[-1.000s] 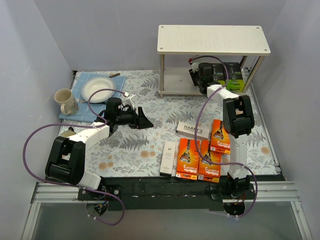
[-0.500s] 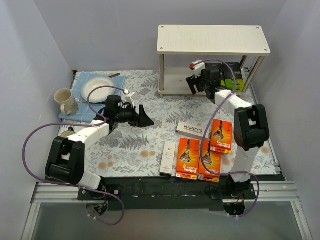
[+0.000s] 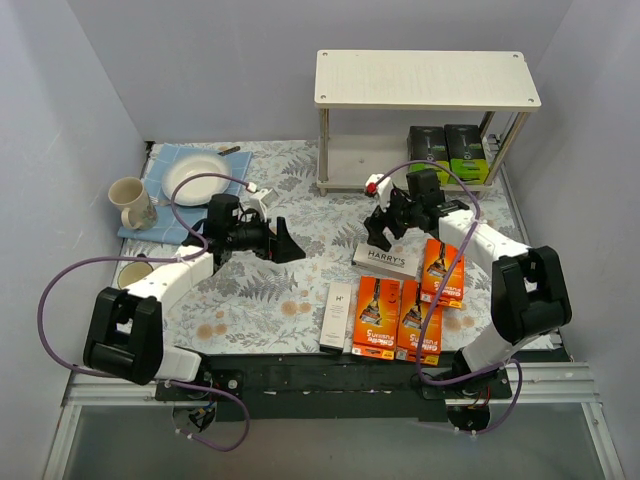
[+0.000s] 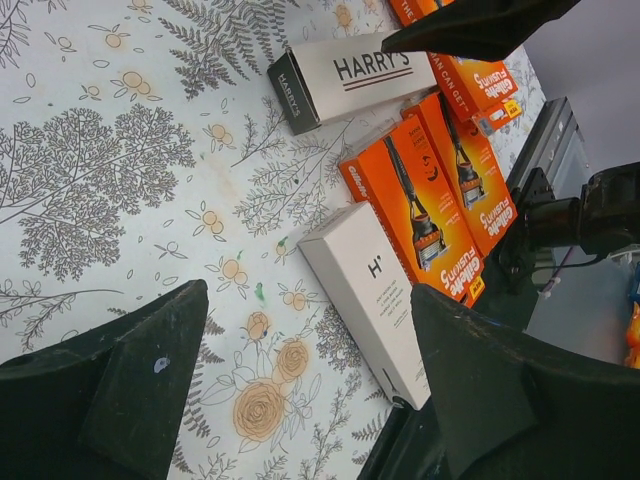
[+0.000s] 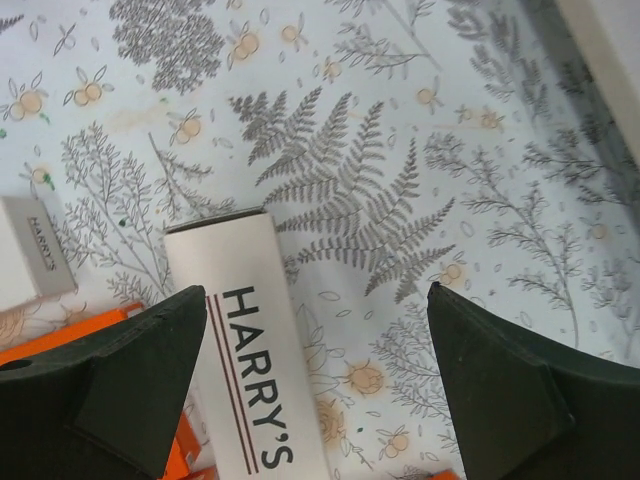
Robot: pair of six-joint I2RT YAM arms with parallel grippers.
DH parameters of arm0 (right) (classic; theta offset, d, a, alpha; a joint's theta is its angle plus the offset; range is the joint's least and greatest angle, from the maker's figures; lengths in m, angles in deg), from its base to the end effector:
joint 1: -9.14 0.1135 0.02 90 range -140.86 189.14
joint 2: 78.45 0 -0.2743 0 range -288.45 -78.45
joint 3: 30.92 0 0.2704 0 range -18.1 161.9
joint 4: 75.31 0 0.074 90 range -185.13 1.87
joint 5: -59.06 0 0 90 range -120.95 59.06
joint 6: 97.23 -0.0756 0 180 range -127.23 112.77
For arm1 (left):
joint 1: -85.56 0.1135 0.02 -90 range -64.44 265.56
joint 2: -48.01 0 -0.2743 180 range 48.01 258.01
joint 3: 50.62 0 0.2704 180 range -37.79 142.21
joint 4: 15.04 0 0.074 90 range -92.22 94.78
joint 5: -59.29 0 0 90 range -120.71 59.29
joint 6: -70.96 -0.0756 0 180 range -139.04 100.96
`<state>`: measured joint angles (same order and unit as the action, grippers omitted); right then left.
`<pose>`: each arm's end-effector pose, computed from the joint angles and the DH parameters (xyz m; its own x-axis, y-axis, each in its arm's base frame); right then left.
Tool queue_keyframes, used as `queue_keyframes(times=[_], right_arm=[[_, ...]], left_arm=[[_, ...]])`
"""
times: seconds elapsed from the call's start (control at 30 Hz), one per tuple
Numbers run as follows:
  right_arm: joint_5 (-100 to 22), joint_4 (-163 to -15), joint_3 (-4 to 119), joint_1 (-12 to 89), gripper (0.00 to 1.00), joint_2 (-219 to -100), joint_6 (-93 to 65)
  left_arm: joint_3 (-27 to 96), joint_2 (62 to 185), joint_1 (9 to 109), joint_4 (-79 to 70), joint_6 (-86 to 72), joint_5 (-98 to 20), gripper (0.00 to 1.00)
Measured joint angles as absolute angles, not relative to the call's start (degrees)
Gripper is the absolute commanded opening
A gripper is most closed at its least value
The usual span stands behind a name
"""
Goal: Place and organize the shaving razors onto the shelf
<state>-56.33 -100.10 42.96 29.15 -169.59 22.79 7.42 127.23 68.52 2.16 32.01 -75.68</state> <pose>0.3547 0.1637 0.2122 -0.2406 -0.5686 -0.7866 -0.8416 0.5260 -0.1228 0.2910 -0.1451 0.2061 -0.9463 -0.2854 -0.1516 0.0017 0.4647 -0.8855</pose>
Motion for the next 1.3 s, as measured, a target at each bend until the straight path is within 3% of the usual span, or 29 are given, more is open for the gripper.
queue_keyframes(times=[0.7, 0.77, 0.93, 1.0, 1.27, 1.3], right_arm=[[-56.18, -109.13, 42.74, 34.18, 0.97, -176.78, 36.43], [-55.92, -109.41, 42.76, 34.18, 0.91, -177.76, 37.63], [-56.79, -115.73, 45.80, 34.81, 0.61, -181.17, 45.04], [-57.32, -120.84, 50.20, 35.82, 0.58, -183.79, 49.70], [-55.65, -130.31, 62.41, 42.13, 0.63, -190.94, 71.12], [-54.32, -131.07, 62.46, 43.18, 0.67, -190.94, 75.77]], left_arm=[[3.81, 121.24, 69.20, 3.35, 31.33, -73.74, 0.81], [3.81, 121.07, 69.31, 3.32, 31.35, -73.71, 0.81], [3.81, 120.91, 69.61, 3.35, 31.35, -73.74, 0.81], [3.81, 120.85, 69.79, 3.37, 31.33, -73.74, 0.81], [3.81, 120.26, 71.16, 3.98, 30.61, -73.69, 0.80], [3.81, 120.23, 71.21, 4.11, 30.24, -73.69, 0.79]])
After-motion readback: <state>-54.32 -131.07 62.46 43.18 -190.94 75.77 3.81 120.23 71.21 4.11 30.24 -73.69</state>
